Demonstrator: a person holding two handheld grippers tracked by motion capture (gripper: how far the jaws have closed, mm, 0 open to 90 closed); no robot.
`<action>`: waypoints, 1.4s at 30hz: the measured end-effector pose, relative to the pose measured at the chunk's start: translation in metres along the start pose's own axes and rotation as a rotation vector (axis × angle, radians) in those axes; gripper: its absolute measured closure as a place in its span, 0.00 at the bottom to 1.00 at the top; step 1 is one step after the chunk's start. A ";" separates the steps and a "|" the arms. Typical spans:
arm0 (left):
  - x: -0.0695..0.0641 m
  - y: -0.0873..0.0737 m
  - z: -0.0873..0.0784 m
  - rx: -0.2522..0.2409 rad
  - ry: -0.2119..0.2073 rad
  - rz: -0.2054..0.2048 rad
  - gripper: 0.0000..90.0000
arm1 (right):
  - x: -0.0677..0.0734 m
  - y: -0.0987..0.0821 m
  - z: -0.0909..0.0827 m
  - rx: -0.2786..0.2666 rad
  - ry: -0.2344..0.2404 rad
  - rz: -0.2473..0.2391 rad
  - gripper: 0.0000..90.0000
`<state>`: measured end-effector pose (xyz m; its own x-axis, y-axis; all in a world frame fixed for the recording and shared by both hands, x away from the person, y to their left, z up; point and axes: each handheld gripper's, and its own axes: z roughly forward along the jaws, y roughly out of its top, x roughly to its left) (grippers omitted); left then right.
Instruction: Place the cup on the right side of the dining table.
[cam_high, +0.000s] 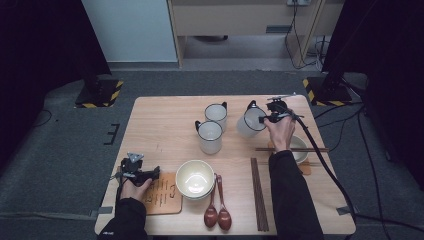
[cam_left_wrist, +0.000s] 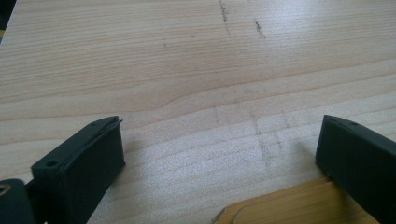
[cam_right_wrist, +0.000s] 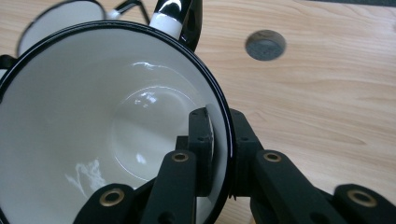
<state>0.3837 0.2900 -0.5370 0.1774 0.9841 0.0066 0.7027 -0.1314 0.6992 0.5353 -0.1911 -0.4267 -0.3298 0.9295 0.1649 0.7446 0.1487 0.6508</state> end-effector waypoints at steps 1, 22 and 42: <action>0.000 0.000 0.000 0.000 0.000 0.000 0.00 | -0.003 -0.001 0.000 0.000 -0.007 0.002 0.92; 0.000 0.000 0.000 0.000 0.000 0.000 0.00 | -0.034 -0.026 0.013 0.047 -0.142 0.037 0.92; 0.000 0.000 0.000 0.000 0.000 0.000 0.00 | -0.031 -0.027 0.018 0.002 -0.179 0.013 0.90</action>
<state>0.3836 0.2899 -0.5371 0.1773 0.9841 0.0065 0.7026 -0.1312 0.6994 0.5358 -0.2180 -0.4628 -0.2117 0.9766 0.0384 0.7491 0.1369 0.6481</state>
